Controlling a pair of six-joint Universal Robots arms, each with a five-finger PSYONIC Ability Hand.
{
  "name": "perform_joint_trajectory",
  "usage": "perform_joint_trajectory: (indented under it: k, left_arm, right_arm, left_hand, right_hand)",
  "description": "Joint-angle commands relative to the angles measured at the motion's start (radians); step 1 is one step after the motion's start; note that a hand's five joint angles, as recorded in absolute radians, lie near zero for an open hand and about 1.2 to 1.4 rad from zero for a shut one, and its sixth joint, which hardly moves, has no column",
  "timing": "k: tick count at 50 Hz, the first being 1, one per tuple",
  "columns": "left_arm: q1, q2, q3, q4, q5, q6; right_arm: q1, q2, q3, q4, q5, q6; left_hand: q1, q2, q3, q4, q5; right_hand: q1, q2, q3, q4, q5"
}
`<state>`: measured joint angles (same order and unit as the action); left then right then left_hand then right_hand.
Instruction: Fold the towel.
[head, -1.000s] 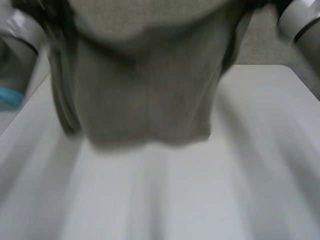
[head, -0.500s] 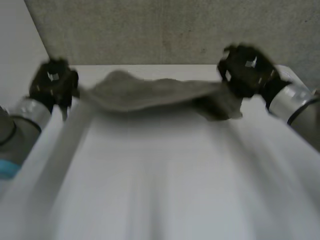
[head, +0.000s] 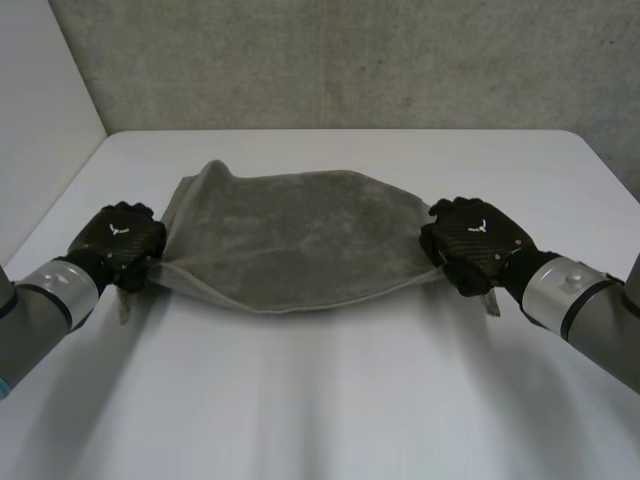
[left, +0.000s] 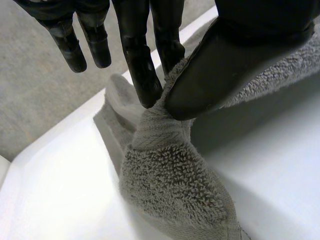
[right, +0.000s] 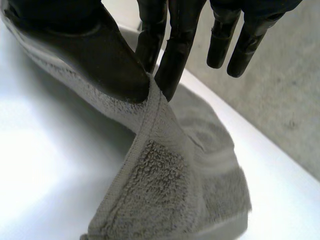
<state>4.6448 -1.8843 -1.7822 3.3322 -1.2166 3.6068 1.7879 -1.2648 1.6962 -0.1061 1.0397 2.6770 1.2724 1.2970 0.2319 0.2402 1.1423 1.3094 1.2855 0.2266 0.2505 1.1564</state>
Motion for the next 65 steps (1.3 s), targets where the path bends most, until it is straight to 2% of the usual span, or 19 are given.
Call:
perform_joint_trajectory:
  k: [1, 3, 5, 14, 26, 39, 46, 51, 53, 56, 58, 59, 60, 62, 65]
  left_arm:
    - [-0.015, -0.078, 0.017, 0.004, -0.006, 0.009]
    - [-0.017, -0.081, 0.017, 0.004, -0.008, 0.009]
    - [-0.018, -0.091, 0.018, 0.012, -0.006, 0.009]
    - [-0.020, -0.099, 0.010, 0.016, -0.009, 0.007]
    - [-0.104, -0.073, -0.046, 0.004, -0.012, 0.001]
    - [-0.107, -0.076, -0.034, 0.042, -0.012, 0.007]
    - [-0.100, -0.119, 0.000, 0.127, -0.087, 0.015]
    - [-0.086, -0.124, -0.006, 0.127, -0.095, 0.070]
    - [-0.074, -0.125, -0.019, 0.127, -0.097, 0.122]
    - [-0.074, -0.127, -0.022, 0.127, -0.097, 0.141]
    - [-0.074, -0.131, -0.025, 0.121, -0.089, 0.159]
    - [-0.074, -0.131, -0.025, 0.121, -0.089, 0.159]
    - [-0.074, -0.131, -0.025, 0.113, -0.089, 0.159]
    - [-0.074, -0.130, -0.025, 0.105, -0.087, 0.155]
    - [-0.074, -0.122, -0.022, 0.092, -0.087, 0.150]
  right_arm:
    - [0.007, 0.065, -0.016, -0.012, 0.072, 0.004]
    - [0.031, 0.071, -0.021, -0.021, 0.074, 0.004]
    - [0.037, 0.071, -0.021, -0.021, 0.076, 0.003]
    - [0.044, 0.071, -0.018, -0.021, 0.074, 0.004]
    - [0.041, 0.073, -0.009, -0.023, 0.074, 0.004]
    - [0.031, 0.070, -0.004, -0.024, 0.082, 0.004]
    - [0.028, 0.071, -0.001, -0.026, 0.091, 0.006]
    - [0.028, 0.074, -0.001, -0.026, 0.132, 0.007]
    - [0.028, 0.077, -0.001, -0.026, 0.144, 0.007]
    - [0.031, 0.091, -0.004, -0.027, 0.161, 0.021]
    - [0.033, 0.099, -0.007, -0.027, 0.169, 0.032]
    - [0.036, 0.103, -0.009, -0.026, 0.175, 0.040]
    - [0.036, 0.104, -0.009, -0.026, 0.175, 0.040]
    - [0.041, 0.111, -0.006, -0.027, 0.184, 0.047]
    - [0.044, 0.139, -0.004, -0.029, 0.201, 0.058]
  left_hand:
    - [0.124, 0.099, -0.057, -0.066, 0.079]
    - [0.036, 0.012, -0.057, -0.066, -0.008]
    - [-0.370, -0.395, -0.057, -0.066, -0.415]
    - [-0.451, -0.476, -0.057, -0.066, -0.496]
    - [-0.451, -0.476, -0.057, -0.066, -0.496]
    - [-0.431, -0.455, -0.057, -0.066, -0.475]
    - [-0.334, -0.358, -0.057, -0.066, -0.378]
    - [-0.316, -0.341, -0.057, -0.066, -0.361]
    - [-0.252, -0.277, -0.057, -0.066, -0.296]
    - [-0.161, -0.185, -0.057, -0.066, -0.205]
    - [0.123, 0.098, -0.057, -0.066, 0.078]
    - [0.124, 0.099, -0.057, -0.066, 0.079]
    - [0.124, 0.099, -0.057, -0.066, 0.079]
    - [0.124, 0.099, -0.057, -0.066, 0.079]
    - [0.124, 0.099, -0.057, -0.066, 0.079]
  right_hand:
    - [0.087, 0.111, -0.052, -0.076, 0.065]
    - [0.087, 0.111, -0.052, -0.076, 0.065]
    - [0.087, 0.111, -0.052, -0.076, 0.065]
    - [0.087, 0.111, -0.052, -0.076, 0.065]
    - [0.087, 0.111, -0.052, -0.076, 0.065]
    - [0.087, 0.111, -0.052, -0.076, 0.065]
    - [0.087, 0.111, -0.052, -0.076, 0.065]
    - [0.087, 0.111, -0.052, -0.076, 0.065]
    - [0.087, 0.111, -0.052, -0.076, 0.065]
    - [0.087, 0.111, -0.052, -0.076, 0.065]
    - [0.087, 0.111, -0.052, -0.076, 0.065]
    - [-0.028, -0.004, -0.052, -0.076, -0.050]
    - [-0.029, -0.006, -0.052, -0.076, -0.051]
    - [-0.313, -0.289, -0.052, -0.076, -0.335]
    - [-0.408, -0.384, -0.052, -0.076, -0.429]
